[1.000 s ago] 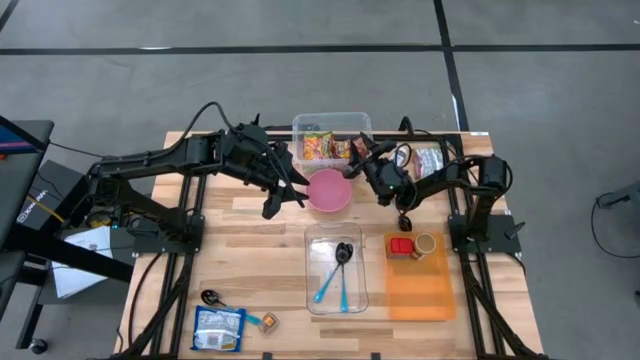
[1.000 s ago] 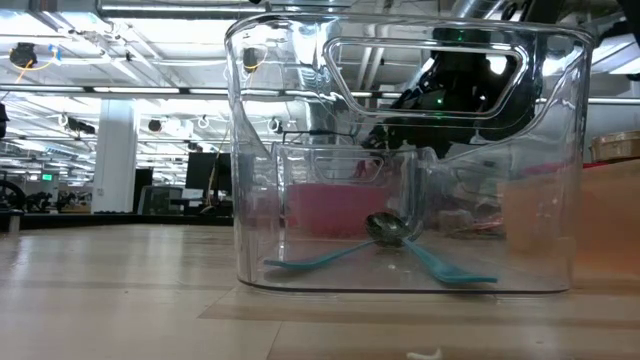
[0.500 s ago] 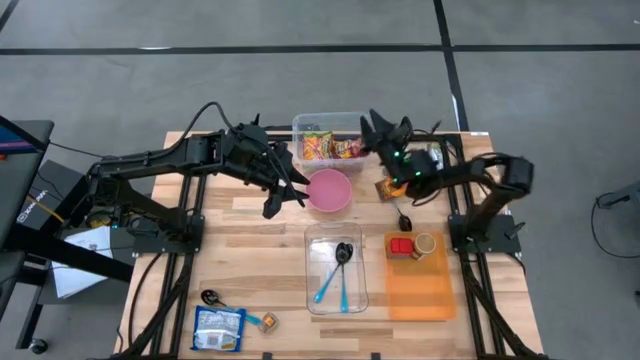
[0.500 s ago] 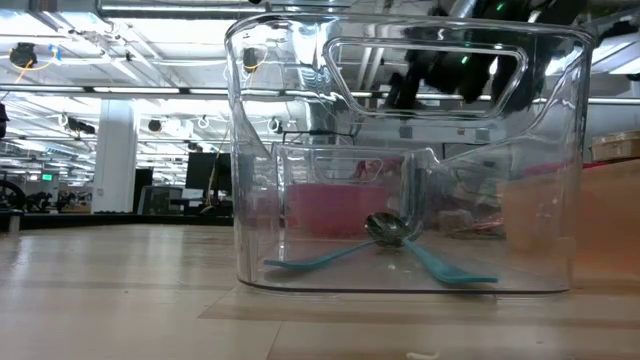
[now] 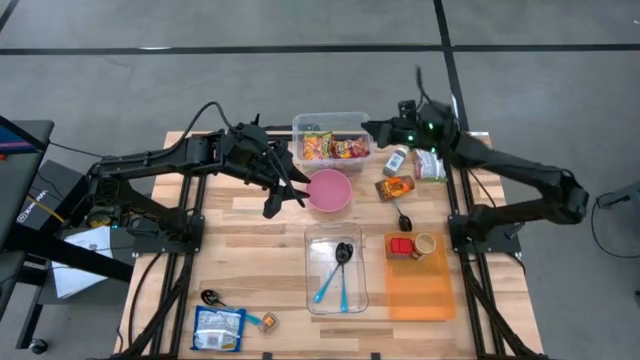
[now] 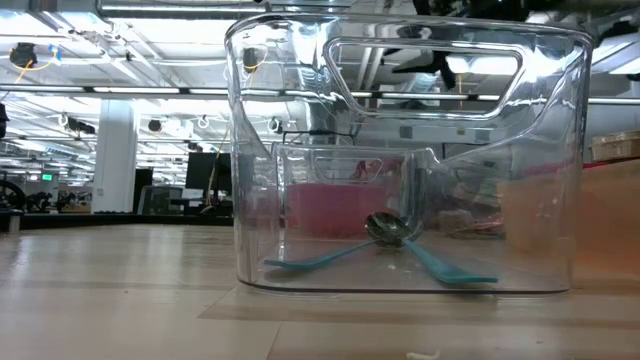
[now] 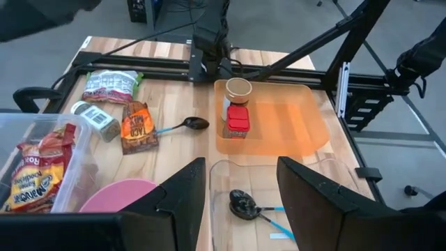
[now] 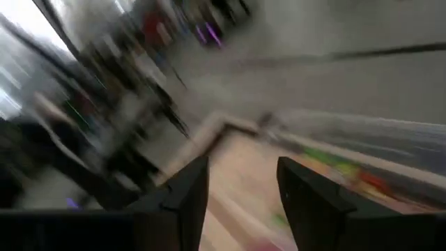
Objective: Pick & Place Food Item
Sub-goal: Put the red noodle pack into the top transparent bin
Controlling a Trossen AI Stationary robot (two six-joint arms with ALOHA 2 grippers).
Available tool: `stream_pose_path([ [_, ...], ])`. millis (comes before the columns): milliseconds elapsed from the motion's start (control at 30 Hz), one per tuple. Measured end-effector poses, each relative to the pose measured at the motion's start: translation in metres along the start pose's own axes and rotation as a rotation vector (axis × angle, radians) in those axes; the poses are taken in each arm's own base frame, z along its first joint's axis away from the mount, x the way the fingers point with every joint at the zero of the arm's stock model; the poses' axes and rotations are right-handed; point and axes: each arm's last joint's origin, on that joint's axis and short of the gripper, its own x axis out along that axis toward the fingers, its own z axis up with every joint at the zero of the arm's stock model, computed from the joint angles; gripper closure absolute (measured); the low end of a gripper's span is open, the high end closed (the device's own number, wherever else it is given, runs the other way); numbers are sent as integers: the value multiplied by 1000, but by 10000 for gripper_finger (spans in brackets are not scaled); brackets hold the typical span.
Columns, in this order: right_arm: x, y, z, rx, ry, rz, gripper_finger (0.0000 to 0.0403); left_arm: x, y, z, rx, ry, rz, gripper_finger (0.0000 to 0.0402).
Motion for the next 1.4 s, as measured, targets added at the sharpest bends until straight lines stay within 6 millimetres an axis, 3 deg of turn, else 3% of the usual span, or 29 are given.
stream_pose_path([
  [100, -1, 5, 17, -176, 148, -96, 240, 0, 0, 0, 8, 0, 1, 229],
  [233, 13, 1, 30, -337, 351, -171, 241, 0, 0, 0, 18, 0, 3, 229],
  [433, 56, -8, 33, -521, 581, -193, 242, 0, 0, -1, 30, 6, 3, 229],
  [633, 99, -15, 24, -695, 761, -143, 242, 0, -1, -1, 32, 7, 0, 229],
  [967, 127, -58, 15, -688, 880, -97, 242, 0, -3, -1, 44, 5, -1, 229],
  [1267, 143, -70, -4, -679, 972, -52, 243, 0, -3, 0, 47, 5, -2, 229],
  [1400, 145, -71, -5, -686, 976, -68, 268, 0, -3, 0, 47, 5, -2, 229],
])
